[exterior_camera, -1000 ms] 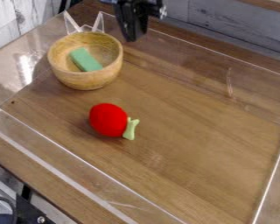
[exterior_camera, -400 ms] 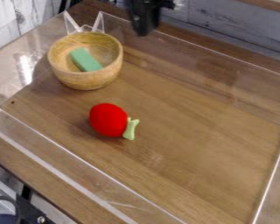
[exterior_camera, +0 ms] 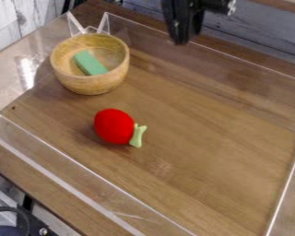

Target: Remove the green block from the brown bowl and put it on the table

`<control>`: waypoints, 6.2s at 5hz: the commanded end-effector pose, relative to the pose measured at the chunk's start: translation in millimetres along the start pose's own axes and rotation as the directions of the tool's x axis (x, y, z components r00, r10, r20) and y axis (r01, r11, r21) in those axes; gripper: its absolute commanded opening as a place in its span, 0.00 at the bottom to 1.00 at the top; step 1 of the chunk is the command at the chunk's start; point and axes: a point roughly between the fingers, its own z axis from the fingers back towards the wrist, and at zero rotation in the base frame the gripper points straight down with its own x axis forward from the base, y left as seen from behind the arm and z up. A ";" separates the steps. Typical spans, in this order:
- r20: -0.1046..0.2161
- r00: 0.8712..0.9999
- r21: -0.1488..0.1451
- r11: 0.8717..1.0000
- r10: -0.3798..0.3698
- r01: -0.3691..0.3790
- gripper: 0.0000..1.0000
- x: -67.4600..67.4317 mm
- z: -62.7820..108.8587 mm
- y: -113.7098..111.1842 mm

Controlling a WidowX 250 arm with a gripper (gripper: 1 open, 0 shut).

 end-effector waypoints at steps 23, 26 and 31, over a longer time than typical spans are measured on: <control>-0.109 0.971 0.038 0.977 0.215 -0.212 1.00 15.5 -138.8 -25.9; -0.124 0.959 0.061 0.966 0.256 -0.250 1.00 21.9 -120.3 -22.0; -0.111 0.931 0.098 0.936 0.348 -0.338 1.00 32.7 -96.3 65.2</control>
